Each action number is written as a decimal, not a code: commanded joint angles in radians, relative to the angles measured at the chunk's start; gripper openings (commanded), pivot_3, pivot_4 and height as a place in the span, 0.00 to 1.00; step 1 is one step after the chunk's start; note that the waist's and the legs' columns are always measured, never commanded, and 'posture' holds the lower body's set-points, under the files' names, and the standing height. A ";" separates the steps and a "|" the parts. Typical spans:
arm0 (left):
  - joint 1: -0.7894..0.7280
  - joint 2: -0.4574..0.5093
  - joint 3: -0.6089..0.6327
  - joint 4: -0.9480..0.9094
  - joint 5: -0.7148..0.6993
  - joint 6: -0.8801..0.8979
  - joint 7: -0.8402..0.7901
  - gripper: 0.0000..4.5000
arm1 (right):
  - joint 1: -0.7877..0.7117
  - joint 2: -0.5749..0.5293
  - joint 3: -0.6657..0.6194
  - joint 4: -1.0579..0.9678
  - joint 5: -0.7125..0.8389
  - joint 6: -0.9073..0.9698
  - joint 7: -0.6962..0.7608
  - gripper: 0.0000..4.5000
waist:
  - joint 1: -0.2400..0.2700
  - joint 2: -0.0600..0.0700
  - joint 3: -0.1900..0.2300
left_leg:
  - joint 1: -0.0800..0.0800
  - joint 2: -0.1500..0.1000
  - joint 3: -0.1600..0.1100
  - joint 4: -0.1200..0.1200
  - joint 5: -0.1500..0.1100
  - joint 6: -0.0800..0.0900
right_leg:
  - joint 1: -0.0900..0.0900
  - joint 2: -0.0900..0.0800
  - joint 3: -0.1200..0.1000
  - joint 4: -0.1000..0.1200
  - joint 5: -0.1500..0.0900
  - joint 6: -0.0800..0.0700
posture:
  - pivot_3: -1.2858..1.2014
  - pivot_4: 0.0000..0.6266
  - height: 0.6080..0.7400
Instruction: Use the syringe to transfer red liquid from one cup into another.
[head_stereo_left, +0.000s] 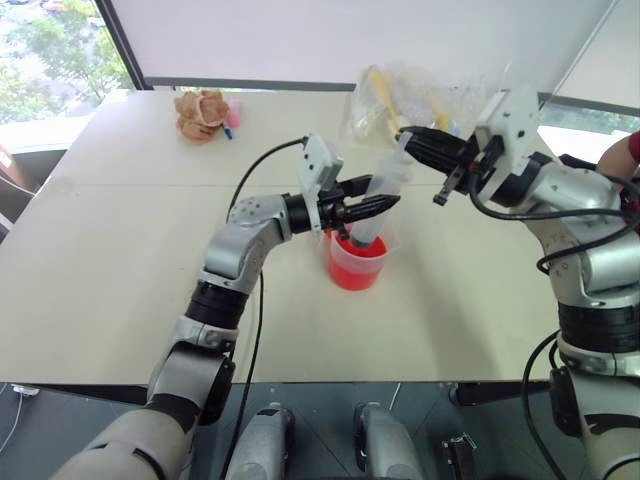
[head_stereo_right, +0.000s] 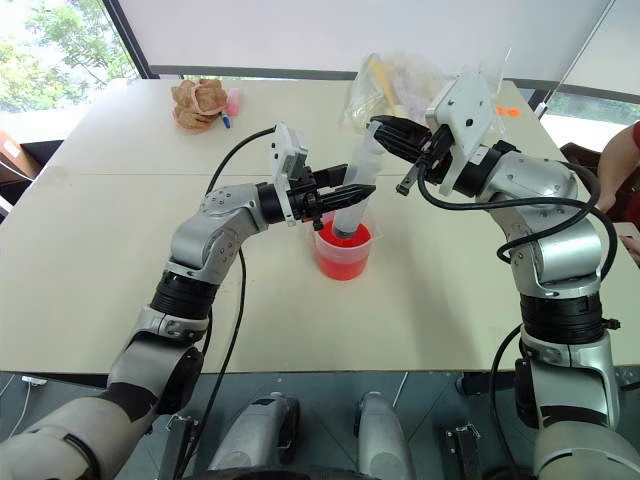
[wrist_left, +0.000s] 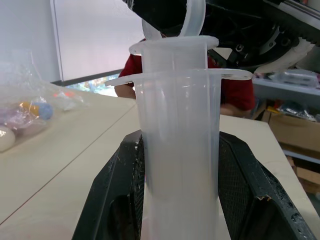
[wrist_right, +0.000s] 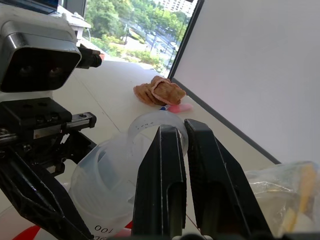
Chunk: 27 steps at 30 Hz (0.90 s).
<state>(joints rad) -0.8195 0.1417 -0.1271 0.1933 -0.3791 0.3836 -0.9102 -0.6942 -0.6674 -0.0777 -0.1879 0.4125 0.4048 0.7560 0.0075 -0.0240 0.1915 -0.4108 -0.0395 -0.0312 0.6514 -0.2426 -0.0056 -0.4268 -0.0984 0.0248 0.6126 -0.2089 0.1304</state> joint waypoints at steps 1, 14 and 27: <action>0.032 -0.003 -0.067 -0.021 0.025 0.002 -0.030 0.32 | -0.080 -0.004 -0.081 0.011 -0.020 -0.056 -0.065 0.01 | 0.000 0.000 0.000 | 0.000 0.000 0.000 0.000 0.000 0.000 | 0.000 0.000 0.000 0.000 0.000 0.000 | 0.52 0.24 0.98; 0.010 -0.011 -0.047 -0.017 0.012 0.015 -0.010 0.32 | -0.075 -0.006 -0.098 0.014 -0.005 -0.030 -0.082 0.01 | 0.000 0.000 0.000 | 0.000 0.000 0.000 0.000 0.000 0.000 | 0.000 0.000 0.000 0.000 0.000 0.000 | 0.52 0.24 0.98; -0.041 0.012 0.052 -0.123 -0.075 0.156 0.074 0.32 | 0.155 -0.023 -0.375 -0.221 0.403 0.273 -0.102 0.80 | 0.004 0.000 0.000 | 0.000 0.001 -0.003 -0.001 0.000 0.000 | 0.000 0.000 0.000 0.000 0.000 0.000 | 0.52 0.24 0.98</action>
<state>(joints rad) -0.8423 0.1475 -0.1007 0.1057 -0.4330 0.5379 -0.8437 -0.5515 -0.6824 -0.3689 -0.3521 0.7138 0.6359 0.6641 0.0115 -0.0240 0.1915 -0.4107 -0.0387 -0.0342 0.6502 -0.2427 -0.0055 -0.4268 -0.0984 0.0249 0.6126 -0.2089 0.1303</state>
